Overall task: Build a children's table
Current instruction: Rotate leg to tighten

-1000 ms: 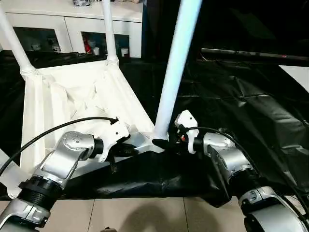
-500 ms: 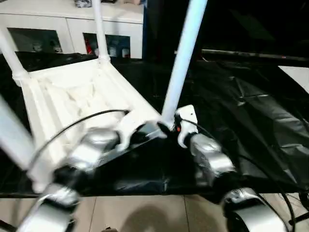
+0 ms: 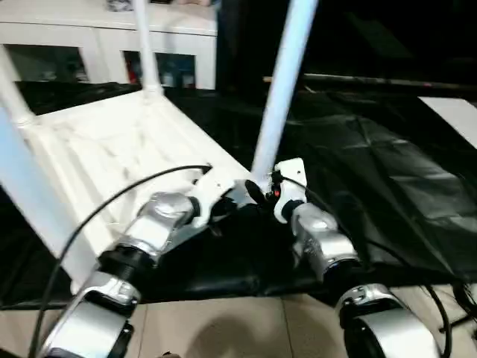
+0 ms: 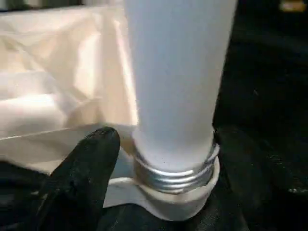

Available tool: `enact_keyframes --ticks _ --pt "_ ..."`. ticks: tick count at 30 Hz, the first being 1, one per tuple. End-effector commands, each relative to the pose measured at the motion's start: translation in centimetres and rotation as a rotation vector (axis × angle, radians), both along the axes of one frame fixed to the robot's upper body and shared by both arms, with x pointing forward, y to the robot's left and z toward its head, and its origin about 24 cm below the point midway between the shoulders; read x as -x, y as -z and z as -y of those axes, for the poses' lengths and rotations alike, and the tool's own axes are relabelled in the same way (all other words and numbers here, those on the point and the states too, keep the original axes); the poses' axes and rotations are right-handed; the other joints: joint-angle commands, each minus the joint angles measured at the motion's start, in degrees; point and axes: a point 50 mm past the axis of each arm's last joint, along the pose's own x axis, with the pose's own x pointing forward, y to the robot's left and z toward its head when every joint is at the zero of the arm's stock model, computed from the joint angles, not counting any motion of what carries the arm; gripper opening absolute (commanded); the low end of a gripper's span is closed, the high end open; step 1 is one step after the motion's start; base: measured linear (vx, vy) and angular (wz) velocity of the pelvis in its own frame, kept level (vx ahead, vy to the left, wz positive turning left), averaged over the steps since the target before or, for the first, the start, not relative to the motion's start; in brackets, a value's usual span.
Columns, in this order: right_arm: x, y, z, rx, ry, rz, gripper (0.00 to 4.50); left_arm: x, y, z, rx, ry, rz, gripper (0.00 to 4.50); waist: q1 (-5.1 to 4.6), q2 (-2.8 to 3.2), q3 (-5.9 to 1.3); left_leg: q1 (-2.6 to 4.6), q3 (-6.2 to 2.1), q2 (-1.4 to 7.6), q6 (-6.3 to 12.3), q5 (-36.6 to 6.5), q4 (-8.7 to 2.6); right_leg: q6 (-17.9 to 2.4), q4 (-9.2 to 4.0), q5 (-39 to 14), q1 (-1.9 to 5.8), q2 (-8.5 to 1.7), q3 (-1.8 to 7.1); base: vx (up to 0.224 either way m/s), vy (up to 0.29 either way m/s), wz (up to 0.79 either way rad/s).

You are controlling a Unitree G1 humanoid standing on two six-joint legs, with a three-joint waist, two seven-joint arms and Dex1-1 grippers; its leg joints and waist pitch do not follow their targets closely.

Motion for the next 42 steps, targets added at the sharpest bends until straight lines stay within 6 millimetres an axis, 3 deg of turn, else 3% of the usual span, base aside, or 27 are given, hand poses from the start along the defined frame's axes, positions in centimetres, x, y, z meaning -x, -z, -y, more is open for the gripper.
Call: enact_keyframes --ticks 1,3,5,6,7,8,9,10,11,12,13,14,15,16,17,18,19,20,25,35,42 --pt "-0.1 -0.8 0.4 0.010 -0.075 0.034 3.97 0.6 0.5 -0.2 0.031 0.038 -0.008 0.00 -0.08 -0.35 -2.68 0.85 -0.37 0.27 1.25 -24.63 -3.61 -0.80 -6.10 -38.17 1.79 -2.83 0.22 0.000 0.000 0.00" --pt "0.4 -1.3 2.0 0.078 -0.206 0.071 3.97 1.0 0.4 -1.1 0.037 0.084 -0.020 0.00 -0.13 -0.32 -2.39 1.29 -0.46 0.47 1.38 -26.29 -3.46 -0.24 -6.86 -39.59 1.66 -2.90 -0.47 0.000 0.000 0.00" --pt "0.8 -1.5 2.9 0.106 -0.282 0.078 3.97 1.3 0.2 -1.5 0.040 0.118 -0.025 0.00 -0.27 0.08 -2.25 1.79 -0.72 0.68 1.29 -28.26 -3.44 -0.18 -7.35 -39.98 1.70 -3.02 -1.54 0.000 0.000 0.00" --pt "1.1 -1.6 3.3 0.116 -0.319 0.079 3.97 1.4 0.1 -1.6 0.043 0.137 -0.027 0.00 -0.48 0.57 -2.07 2.05 -1.02 0.85 1.12 -30.80 -3.62 0.28 -7.98 -39.53 2.17 -2.71 -2.69 0.000 0.000 0.00" --pt "1.5 -1.6 3.8 0.138 -0.374 0.078 3.97 1.7 -0.1 -1.7 0.051 0.173 -0.036 0.00 -0.91 0.92 -2.03 1.69 -1.49 1.40 1.09 -33.79 -4.19 0.66 -7.84 -37.25 3.22 -2.47 -3.91 0.000 0.000 0.00" --pt "1.9 -1.7 4.3 0.161 -0.425 0.073 3.97 2.2 -0.3 -1.7 0.065 0.218 -0.051 0.00 -0.84 1.63 -1.73 1.81 -1.72 2.14 0.89 -36.87 -5.00 0.35 -7.42 -35.61 3.57 -2.15 -4.52 0.000 0.000 0.00" --pt "2.5 -1.7 5.1 0.204 -0.490 0.072 3.97 3.0 -0.5 -1.7 0.077 0.292 -0.088 0.00 -0.18 2.91 -1.44 -1.24 -1.89 4.73 -0.25 -46.37 -9.25 -2.25 1.08 -23.98 7.23 -0.90 -4.19 -0.072 -0.033 -0.06" --pt "2.5 -1.7 5.1 0.208 -0.492 0.072 3.97 3.1 -0.5 -1.7 0.078 0.298 -0.090 0.00 1.79 3.10 -1.44 -3.54 -1.39 5.10 -1.22 -50.56 -10.62 -3.64 6.31 -14.58 8.40 -0.54 -2.93 -0.034 -0.081 0.20" --pt "2.6 -1.8 5.5 0.227 -0.492 0.077 3.97 3.5 -0.6 -1.7 0.079 0.327 -0.104 0.00 4.15 1.42 -1.58 -0.63 1.94 4.58 0.75 -47.92 -11.07 -3.66 7.76 -14.06 4.89 0.32 0.32 -0.034 -0.081 0.20" --pt "2.6 -1.9 5.6 0.229 -0.488 0.077 3.97 3.6 -0.7 -1.7 0.078 0.330 -0.106 0.00 3.37 -2.43 -0.91 6.85 1.60 -0.20 -0.80 -31.55 1.50 -0.55 -6.16 -51.87 -4.07 -4.15 1.39 0.059 -0.142 0.23" --pt "2.7 -2.0 5.9 0.226 -0.488 0.075 3.97 3.7 -0.8 -1.8 0.071 0.325 -0.092 0.00 2.79 -3.31 -0.90 5.40 0.64 0.19 0.78 -14.62 6.82 0.88 -9.48 -70.89 -3.85 -8.25 3.71 0.066 -0.096 -0.17" --pt "2.8 -2.2 6.0 0.220 -0.492 0.073 3.97 3.7 -0.9 -1.9 0.071 0.318 -0.083 0.00 3.84 -1.99 -1.45 2.09 -0.40 0.58 1.38 -10.12 4.32 -0.15 -7.14 -65.83 0.50 -8.82 4.72 0.066 -0.096 -0.17" --pt "2.8 -2.2 6.0 0.214 -0.494 0.073 3.97 3.7 -1.0 -1.9 0.069 0.314 -0.077 0.00 4.61 -1.03 -2.56 -0.65 -0.78 1.58 -0.25 -7.71 -1.26 -1.50 -2.92 -45.69 3.73 -5.49 3.26 0.092 -0.006 -0.21" --pt "2.8 -2.2 6.0 0.213 -0.492 0.075 3.97 3.7 -1.0 -2.0 0.067 0.316 -0.079 0.00 4.10 -0.71 -3.68 1.00 -0.36 1.65 0.37 -6.52 -2.03 -5.05 0.06 -20.54 2.07 -2.17 2.35 0.070 -0.014 0.03" --pt "2.8 -2.2 6.0 0.213 -0.492 0.075 3.97 3.7 -1.0 -2.0 0.067 0.316 -0.079 0.00 3.80 -0.32 -3.88 1.17 -0.34 1.59 0.77 -5.21 -2.02 -7.67 0.99 -11.07 2.17 -1.74 2.20 0.070 -0.014 0.03" --pt "3.0 -2.1 5.9 0.204 -0.499 0.069 3.97 3.9 -0.9 -2.1 0.058 0.325 -0.085 0.00 3.03 -0.44 -3.22 0.71 0.10 1.46 2.07 -8.64 -2.52 -10.93 0.44 -7.29 2.24 -1.40 2.14 0.000 0.000 0.00" --pt "3.1 -2.1 5.7 0.202 -0.513 0.067 3.97 4.1 -1.0 -2.1 0.054 0.330 -0.088 0.00 2.82 -0.34 -2.71 0.95 0.49 1.25 1.73 -15.13 -2.45 -11.78 -0.37 -12.91 1.67 -1.50 2.78 0.000 0.000 0.00" --pt "3.5 -2.1 5.4 0.194 -0.542 0.061 3.97 4.2 -1.0 -2.2 0.053 0.334 -0.090 0.00 2.84 -0.46 -2.89 1.05 0.59 1.13 1.77 -16.41 -2.35 -11.54 -0.53 -14.87 1.87 -1.63 2.87 0.000 0.000 0.00" --pt "3.6 -2.0 5.0 0.206 -0.558 0.060 3.97 4.4 -1.4 -2.2 0.049 0.346 -0.091 0.00 2.78 -0.35 -2.99 0.52 0.56 1.26 1.74 -13.80 -2.69 -9.64 -0.81 -16.30 2.14 -1.95 3.10 0.000 0.000 0.00" --pt "2.2 -2.0 3.9 0.204 -0.493 0.064 3.97 4.2 -1.7 -2.4 0.029 0.344 -0.085 0.00 2.67 -0.13 -3.23 0.36 0.64 1.16 1.31 -10.99 -2.57 -10.94 -0.25 -10.96 2.48 -1.90 3.05 0.000 0.000 0.00" --pt "2.0 -1.6 3.6 0.207 -0.496 0.051 3.32 4.1 -1.7 -2.4 0.025 0.341 -0.081 0.00 2.75 -0.08 -3.29 0.33 0.67 1.11 1.34 -10.83 -2.48 -11.02 -0.17 -10.23 2.73 -1.96 3.07 0.000 0.000 0.00"
